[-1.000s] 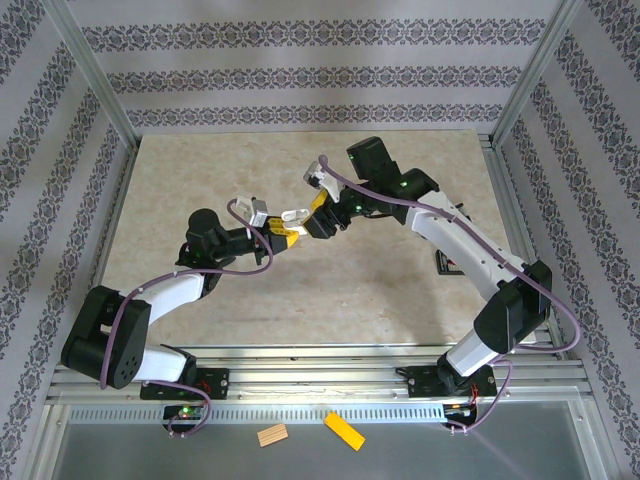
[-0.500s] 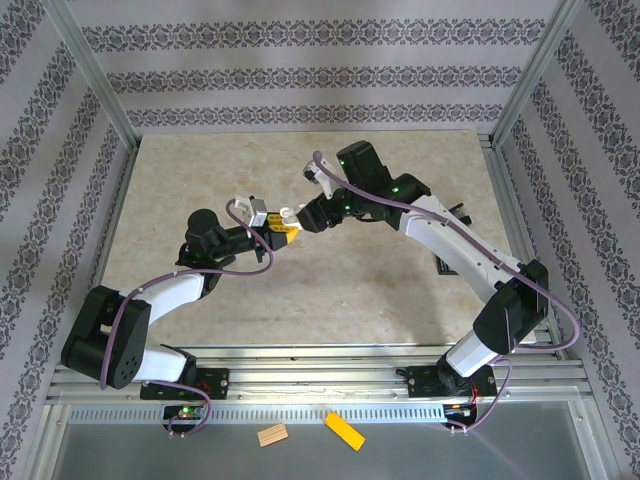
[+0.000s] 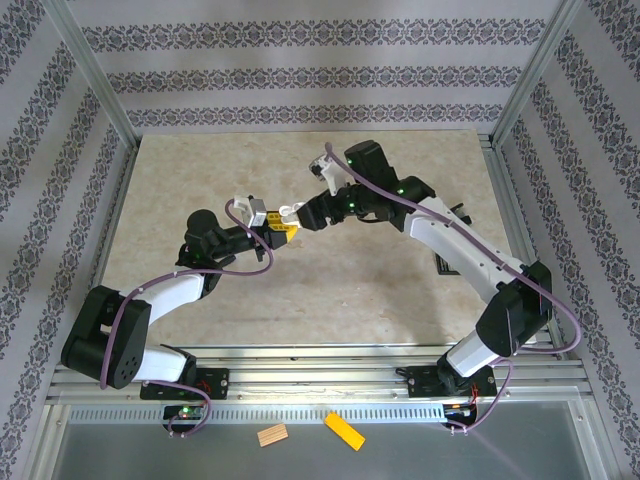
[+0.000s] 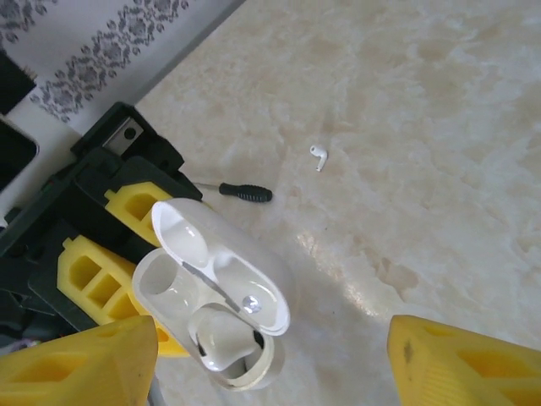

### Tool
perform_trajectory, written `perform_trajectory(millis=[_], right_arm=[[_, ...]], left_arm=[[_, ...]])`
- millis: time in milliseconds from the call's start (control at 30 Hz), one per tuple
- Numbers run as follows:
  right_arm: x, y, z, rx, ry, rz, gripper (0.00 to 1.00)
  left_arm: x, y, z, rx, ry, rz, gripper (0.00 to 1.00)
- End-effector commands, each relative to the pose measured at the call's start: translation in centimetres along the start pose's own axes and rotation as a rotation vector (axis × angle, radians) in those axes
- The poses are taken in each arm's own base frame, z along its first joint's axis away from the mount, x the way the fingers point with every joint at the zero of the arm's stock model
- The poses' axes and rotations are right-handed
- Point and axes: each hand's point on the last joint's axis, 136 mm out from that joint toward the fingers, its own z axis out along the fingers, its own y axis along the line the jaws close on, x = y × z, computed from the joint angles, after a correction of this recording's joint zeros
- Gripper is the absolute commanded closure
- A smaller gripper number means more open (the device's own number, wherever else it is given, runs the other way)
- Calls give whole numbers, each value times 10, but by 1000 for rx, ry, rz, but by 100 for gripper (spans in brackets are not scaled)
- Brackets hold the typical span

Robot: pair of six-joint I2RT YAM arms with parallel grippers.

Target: Insert the wireless bluetooth earbuds into the charging case

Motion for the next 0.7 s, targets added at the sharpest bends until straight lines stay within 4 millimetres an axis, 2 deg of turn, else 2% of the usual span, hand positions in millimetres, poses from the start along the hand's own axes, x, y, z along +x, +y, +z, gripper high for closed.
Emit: perform_trajectory(millis=[0, 167, 233, 333, 400, 533, 667], right_arm=[[-6, -2, -4, -12, -36, 29, 30], [10, -21, 11, 39, 22, 25, 33], [13, -18, 12, 40, 34, 3, 33], [6, -5, 5, 17, -3, -39, 32], [-2, 4, -3, 0, -44, -63, 30], [-14, 12, -16, 17, -148, -139, 27], [-8, 6, -6, 101, -172, -228, 27]], left_arm=[[-10, -2, -2, 2, -40, 62, 100], [-12, -3, -4, -2, -53, 67, 100], [-13, -2, -6, -14, -59, 69, 100], [-12, 6, -7, -54, -58, 61, 100], [-11, 17, -9, -111, -61, 63, 100], [-3, 55, -21, -281, -39, 65, 100], [-1, 92, -40, -398, -15, 47, 100]])
